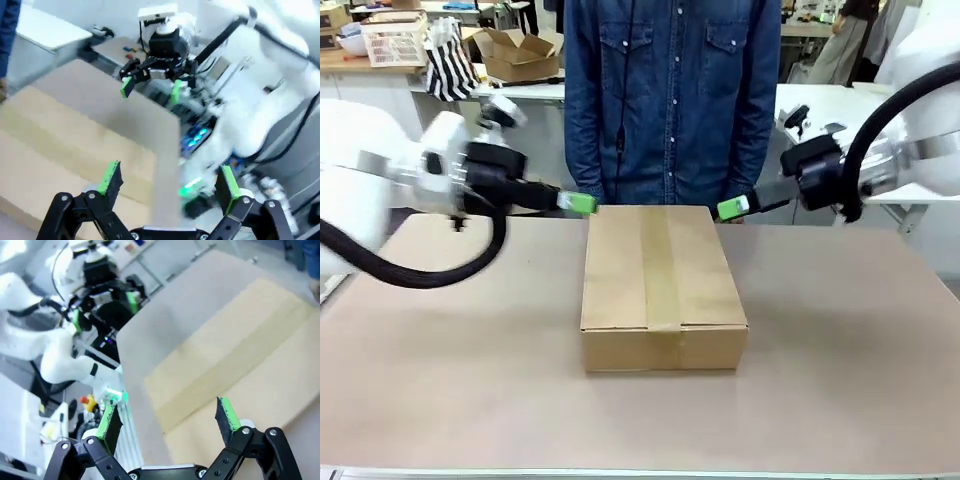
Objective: Pack the gift set into the box.
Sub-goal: Press and hold the closed box until the human finishes sealing it.
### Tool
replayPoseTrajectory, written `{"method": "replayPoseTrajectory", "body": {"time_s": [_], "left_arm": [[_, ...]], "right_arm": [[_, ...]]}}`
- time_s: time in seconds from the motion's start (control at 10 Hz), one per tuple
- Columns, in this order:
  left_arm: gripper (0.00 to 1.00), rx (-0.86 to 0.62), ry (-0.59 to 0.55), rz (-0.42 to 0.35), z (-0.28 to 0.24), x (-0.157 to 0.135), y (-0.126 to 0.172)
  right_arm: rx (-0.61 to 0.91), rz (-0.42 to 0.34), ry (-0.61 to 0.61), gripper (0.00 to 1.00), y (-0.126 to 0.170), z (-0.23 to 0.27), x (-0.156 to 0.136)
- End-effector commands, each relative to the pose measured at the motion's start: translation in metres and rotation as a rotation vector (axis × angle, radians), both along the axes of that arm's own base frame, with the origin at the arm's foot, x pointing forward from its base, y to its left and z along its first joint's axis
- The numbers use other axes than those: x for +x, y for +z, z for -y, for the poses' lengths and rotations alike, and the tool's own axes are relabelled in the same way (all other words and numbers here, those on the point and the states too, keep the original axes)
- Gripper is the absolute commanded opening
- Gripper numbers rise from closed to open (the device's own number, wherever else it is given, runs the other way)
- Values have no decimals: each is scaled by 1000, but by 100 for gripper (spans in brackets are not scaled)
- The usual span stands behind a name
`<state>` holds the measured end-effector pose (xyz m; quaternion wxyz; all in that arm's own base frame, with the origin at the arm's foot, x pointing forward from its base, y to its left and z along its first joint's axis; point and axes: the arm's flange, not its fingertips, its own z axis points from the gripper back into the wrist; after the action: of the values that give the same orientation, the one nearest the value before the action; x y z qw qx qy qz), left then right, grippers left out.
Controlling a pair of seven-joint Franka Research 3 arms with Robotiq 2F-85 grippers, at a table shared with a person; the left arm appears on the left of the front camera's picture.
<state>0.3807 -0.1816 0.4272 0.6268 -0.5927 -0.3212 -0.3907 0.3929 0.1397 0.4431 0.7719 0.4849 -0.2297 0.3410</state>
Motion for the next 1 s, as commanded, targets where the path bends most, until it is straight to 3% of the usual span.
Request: {"method": "replayPoseTrajectory", "body": {"time_s": [0.0, 0.2, 0.4, 0.5, 0.6, 0.9], "left_arm": [[100, -104, 124, -225, -43, -21, 0], [100, -202, 191, -355, -92, -38, -13], [100, -162, 163, -572, -126, -55, -46], [100, -221, 174, -601, -128, -49, -57], [100, -149, 199, -471, -123, -2, -28], [100, -149, 199, -471, -123, -2, -28]], "right_arm": [[-20, -189, -108, 100, 10, 47, -29], [118, -264, -243, 100, 8, 117, -43], [311, -188, -269, 100, -14, 161, -52], [118, -247, -235, 100, 4, 124, -40], [118, -247, -235, 100, 4, 124, -40], [118, -247, -235, 100, 4, 124, -40]]}}
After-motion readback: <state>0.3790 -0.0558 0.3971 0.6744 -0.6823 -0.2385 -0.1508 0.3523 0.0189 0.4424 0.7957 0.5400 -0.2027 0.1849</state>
